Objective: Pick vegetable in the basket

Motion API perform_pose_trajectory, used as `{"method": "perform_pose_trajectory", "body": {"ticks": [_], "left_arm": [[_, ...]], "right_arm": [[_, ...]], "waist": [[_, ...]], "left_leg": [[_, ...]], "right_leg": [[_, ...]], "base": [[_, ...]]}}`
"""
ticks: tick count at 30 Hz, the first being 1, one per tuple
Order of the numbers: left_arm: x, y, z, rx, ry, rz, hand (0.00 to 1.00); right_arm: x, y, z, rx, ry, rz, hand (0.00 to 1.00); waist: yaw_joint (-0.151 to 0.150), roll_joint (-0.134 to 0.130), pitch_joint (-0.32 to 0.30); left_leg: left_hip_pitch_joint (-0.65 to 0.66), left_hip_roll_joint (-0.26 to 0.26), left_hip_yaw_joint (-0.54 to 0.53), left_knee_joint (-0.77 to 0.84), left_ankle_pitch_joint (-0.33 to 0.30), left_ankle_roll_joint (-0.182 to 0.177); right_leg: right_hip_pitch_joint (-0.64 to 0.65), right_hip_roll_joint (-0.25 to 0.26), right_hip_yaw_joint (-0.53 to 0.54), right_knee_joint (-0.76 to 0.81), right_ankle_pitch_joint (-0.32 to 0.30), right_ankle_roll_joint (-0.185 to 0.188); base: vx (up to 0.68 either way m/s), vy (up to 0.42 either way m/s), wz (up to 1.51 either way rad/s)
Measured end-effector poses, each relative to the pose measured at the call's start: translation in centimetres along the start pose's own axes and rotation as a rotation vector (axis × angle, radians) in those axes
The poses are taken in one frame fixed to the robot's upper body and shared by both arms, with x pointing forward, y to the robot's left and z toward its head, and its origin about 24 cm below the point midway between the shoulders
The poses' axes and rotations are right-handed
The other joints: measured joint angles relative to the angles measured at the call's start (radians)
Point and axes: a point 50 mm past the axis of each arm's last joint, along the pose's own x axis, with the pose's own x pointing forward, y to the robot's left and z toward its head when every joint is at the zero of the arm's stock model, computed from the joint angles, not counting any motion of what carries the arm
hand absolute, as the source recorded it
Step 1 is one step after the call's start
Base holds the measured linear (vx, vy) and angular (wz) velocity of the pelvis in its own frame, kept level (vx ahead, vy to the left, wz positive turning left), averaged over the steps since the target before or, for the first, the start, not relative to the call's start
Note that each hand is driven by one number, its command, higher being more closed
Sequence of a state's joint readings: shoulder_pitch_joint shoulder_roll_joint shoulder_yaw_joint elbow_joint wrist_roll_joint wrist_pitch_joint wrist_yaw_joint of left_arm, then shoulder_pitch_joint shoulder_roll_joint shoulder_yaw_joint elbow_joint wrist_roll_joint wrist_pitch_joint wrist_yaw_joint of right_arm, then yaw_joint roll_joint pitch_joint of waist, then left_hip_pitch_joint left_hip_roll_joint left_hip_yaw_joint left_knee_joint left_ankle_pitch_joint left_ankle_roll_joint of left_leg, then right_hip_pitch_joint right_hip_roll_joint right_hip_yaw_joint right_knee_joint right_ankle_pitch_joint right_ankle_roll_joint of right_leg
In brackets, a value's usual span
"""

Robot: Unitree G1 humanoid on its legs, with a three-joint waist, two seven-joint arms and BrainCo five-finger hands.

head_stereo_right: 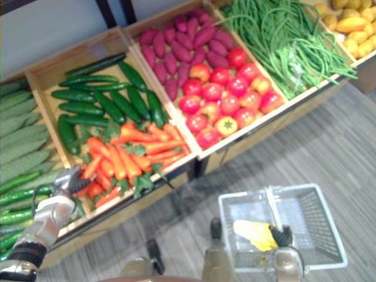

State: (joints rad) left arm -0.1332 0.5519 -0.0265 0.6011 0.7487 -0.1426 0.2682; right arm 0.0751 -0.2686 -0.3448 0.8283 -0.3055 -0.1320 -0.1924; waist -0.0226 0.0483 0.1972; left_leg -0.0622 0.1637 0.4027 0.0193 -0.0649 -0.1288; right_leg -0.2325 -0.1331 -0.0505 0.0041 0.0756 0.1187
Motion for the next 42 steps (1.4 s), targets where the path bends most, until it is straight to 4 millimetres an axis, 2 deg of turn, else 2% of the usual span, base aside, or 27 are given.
{"method": "perform_pose_trajectory", "body": {"ticks": [6, 7, 11, 16, 23, 26, 29, 31, 33, 34, 36, 38, 40, 42], "left_arm": [[-0.4, 1.3, 0.6, -0.011, -0.038, 0.033, 1.00], [-0.4, 2.4, 1.2, -0.016, -0.069, 0.079, 1.00], [-0.4, 4.6, 1.5, -0.020, -0.091, 0.166, 1.00], [-1.6, 5.2, 1.0, -0.012, -0.086, 0.194, 1.00], [-2.7, 6.0, 1.8, -0.004, -0.130, 0.216, 1.00], [-3.2, 6.6, 3.0, -0.002, -0.194, 0.228, 1.00], [-4.0, 6.8, 5.3, -0.008, -0.304, 0.221, 1.00], [-4.9, 6.3, 8.5, -0.063, -0.467, 0.182, 1.00], [-5.5, 5.8, 10.3, -0.103, -0.561, 0.144, 1.00], [-6.0, 5.2, 11.9, -0.108, -0.656, 0.097, 1.00], [-6.4, 4.6, 13.4, -0.135, -0.740, 0.051, 1.00], [-6.8, 3.9, 16.2, -0.170, -0.870, -0.003, 1.00], [-7.3, 3.3, 18.4, -0.188, -0.967, -0.045, 1.00], [-7.9, 2.8, 20.4, -0.222, -1.055, -0.090, 1.00]], "right_arm": [[0.0, 0.1, -0.4, -0.002, 0.028, 0.004, 1.00], [-0.1, 0.1, -0.5, -0.003, 0.034, 0.005, 1.00], [-0.1, 0.2, -0.5, -0.004, 0.036, 0.010, 1.00], [-0.3, 0.3, -1.1, -0.002, 0.054, 0.013, 1.00], [-0.7, 0.0, -2.5, 0.010, 0.118, 0.017, 1.00], [-0.8, -0.4, -2.8, 0.022, 0.131, 0.002, 1.00], [-0.7, -0.8, -2.9, 0.029, 0.136, -0.012, 1.00], [-0.6, -1.3, -2.7, 0.042, 0.131, -0.030, 1.00], [-0.3, -1.9, -2.2, 0.036, 0.111, -0.039, 1.00], [-0.1, -2.7, -1.8, 0.023, 0.089, -0.054, 1.00], [0.1, -3.7, -0.9, -0.008, 0.048, -0.077, 1.00], [0.4, -4.6, 1.3, -0.061, -0.051, -0.087, 1.00], [0.2, -4.8, 3.3, -0.124, -0.156, -0.066, 1.00], [-0.3, -4.6, 5.1, -0.173, -0.247, -0.040, 1.00]], "waist": [[-0.003, -0.004, -0.001], [-0.002, -0.005, -0.002], [-0.002, -0.005, -0.004], [-0.001, -0.006, -0.041], [-0.001, -0.011, -0.081], [-0.002, -0.011, -0.083], [-0.002, -0.016, -0.090], [-0.002, -0.020, -0.095], [-0.005, -0.021, -0.098], [-0.006, -0.022, -0.104], [-0.012, -0.021, -0.107], [-0.033, -0.022, -0.109], [-0.039, -0.023, -0.111], [-0.060, -0.023, -0.116]], "left_leg": [[0.011, -0.003, -0.019, 0.000, 0.000, 0.001], [0.013, -0.003, -0.036, 0.000, 0.001, 0.001], [0.015, -0.007, -0.059, 0.000, 0.002, 0.003], [0.015, -0.009, -0.066, -0.001, 0.002, 0.003], [0.018, -0.012, -0.092, -0.001, 0.003, 0.004], [0.028, -0.014, -0.103, -0.001, 0.004, 0.006], [0.032, -0.014, -0.103, -0.001, 0.004, 0.006], [0.038, -0.015, -0.094, -0.002, 0.004, 0.006], [0.054, -0.015, -0.077, -0.010, 0.004, 0.006], [0.071, -0.016, -0.055, -0.018, 0.004, 0.005], [0.085, -0.017, -0.041, -0.021, 0.002, 0.004], [0.109, -0.021, -0.005, -0.033, 0.001, 0.003], [0.124, -0.021, 0.038, -0.034, -0.009, 0.001], [0.144, -0.021, 0.072, -0.034, -0.019, -0.001]], "right_leg": [[0.030, -0.003, -0.020, -0.019, 0.006, 0.001], [0.040, -0.004, -0.029, -0.021, 0.006, 0.001], [0.058, -0.009, -0.048, -0.025, 0.006, 0.001], [0.064, -0.011, -0.054, -0.031, 0.006, 0.001], [0.084, -0.015, -0.072, -0.038, 0.006, 0.001], [0.099, -0.017, -0.078, -0.039, 0.006, 0.001], [0.103, -0.017, -0.074, -0.040, 0.006, 0.002], [0.104, -0.016, -0.064, -0.040, 0.008, 0.004], [0.105, -0.014, -0.046, -0.039, 0.010, 0.005], [0.104, -0.011, -0.026, -0.038, 0.012, 0.007], [0.104, -0.009, -0.006, -0.036, 0.014, 0.008], [0.100, -0.006, 0.027, -0.034, 0.018, 0.011], [0.093, 0.000, 0.070, -0.031, 0.022, 0.014], [0.092, 0.006, 0.101, -0.030, 0.022, 0.015]], "base": [[0.00, -0.018, 0.07], [0.00, -0.019, 0.21], [-0.01, -0.017, 0.16], [0.00, -0.017, 0.05], [0.00, -0.018, 0.08], [-0.02, -0.013, 0.07], [0.00, 0.000, 0.00], [-0.01, -0.014, -0.12], [0.00, -0.008, -0.29], [0.00, -0.003, -0.39], [-0.01, -0.001, -0.39], [-0.02, 0.008, -0.40], [-0.02, 0.014, -0.61], [-0.01, 0.006, -0.57]]}}
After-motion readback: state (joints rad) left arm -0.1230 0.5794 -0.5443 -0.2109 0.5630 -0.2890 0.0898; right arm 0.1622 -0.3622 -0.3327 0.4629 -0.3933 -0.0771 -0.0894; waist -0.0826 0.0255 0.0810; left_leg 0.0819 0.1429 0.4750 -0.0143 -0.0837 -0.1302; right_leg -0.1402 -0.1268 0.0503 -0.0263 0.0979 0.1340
